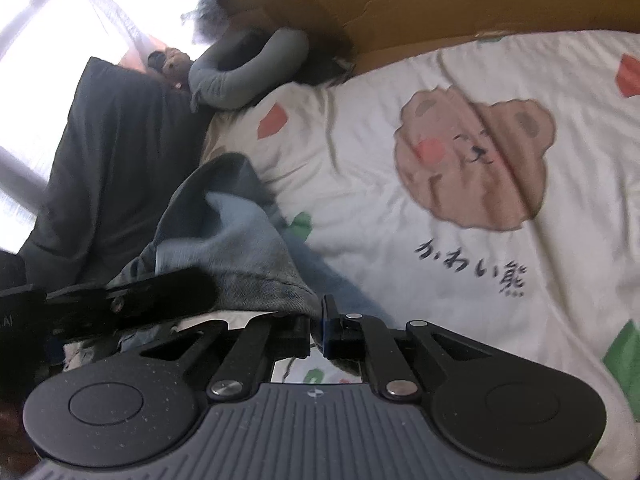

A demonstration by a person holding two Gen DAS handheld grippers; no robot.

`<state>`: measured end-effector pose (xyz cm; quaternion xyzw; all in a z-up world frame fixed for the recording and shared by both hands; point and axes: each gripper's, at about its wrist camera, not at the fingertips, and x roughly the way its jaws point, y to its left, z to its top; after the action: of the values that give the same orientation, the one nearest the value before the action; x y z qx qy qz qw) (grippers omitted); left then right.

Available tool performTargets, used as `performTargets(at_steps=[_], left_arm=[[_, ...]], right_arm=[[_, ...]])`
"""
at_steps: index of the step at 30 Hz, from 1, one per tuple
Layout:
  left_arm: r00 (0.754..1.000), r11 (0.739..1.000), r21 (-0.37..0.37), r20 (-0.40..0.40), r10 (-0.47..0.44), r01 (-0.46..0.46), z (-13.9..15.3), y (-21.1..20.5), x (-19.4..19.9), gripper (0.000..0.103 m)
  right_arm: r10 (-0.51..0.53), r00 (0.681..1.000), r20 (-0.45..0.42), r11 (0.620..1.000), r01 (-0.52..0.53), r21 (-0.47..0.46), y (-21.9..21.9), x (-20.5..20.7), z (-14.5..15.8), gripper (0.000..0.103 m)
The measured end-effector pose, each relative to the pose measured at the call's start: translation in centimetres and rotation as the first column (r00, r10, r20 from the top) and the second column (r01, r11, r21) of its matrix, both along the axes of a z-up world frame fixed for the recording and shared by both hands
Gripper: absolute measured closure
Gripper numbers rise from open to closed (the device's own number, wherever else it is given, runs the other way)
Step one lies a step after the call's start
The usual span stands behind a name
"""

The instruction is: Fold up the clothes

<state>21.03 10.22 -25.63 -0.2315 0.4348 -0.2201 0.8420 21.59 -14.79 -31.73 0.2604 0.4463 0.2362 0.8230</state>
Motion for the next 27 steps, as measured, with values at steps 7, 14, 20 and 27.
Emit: performTargets(at_steps=[7,14,20,27], left_arm=[[0.982,0.978,0.101,-0.027,0.185,-0.181,0.5,7.1,-2.3,0.07],[0.9,0.871,0.289,-0.066,0.431,-0.396,0.4,15.2,-5.3,0.065],[0.802,0.722,0.476,-0.057,0.594,-0.501,0.1,22.0,-8.5,0.057],[0.716,0.56,0.623,-0.001,0.698,-0.546,0.9,26.3,-11.3,0.042]], right_arm=[[-0.057,0.998,0.009,0.997,0.057,-0.052,-1.8,0.2,0.3,0.101],[-0.128,0.991,0.032,0.983,0.131,-0.133,-4.9,-1.1,2.0,0.101],[-0.207,0.978,0.021,0.963,0.208,-0.173,-7.9,-1.9,2.2,0.101],[-0.254,0.966,0.045,0.943,0.257,-0.21,-9.4,-1.4,2.7,0.101]])
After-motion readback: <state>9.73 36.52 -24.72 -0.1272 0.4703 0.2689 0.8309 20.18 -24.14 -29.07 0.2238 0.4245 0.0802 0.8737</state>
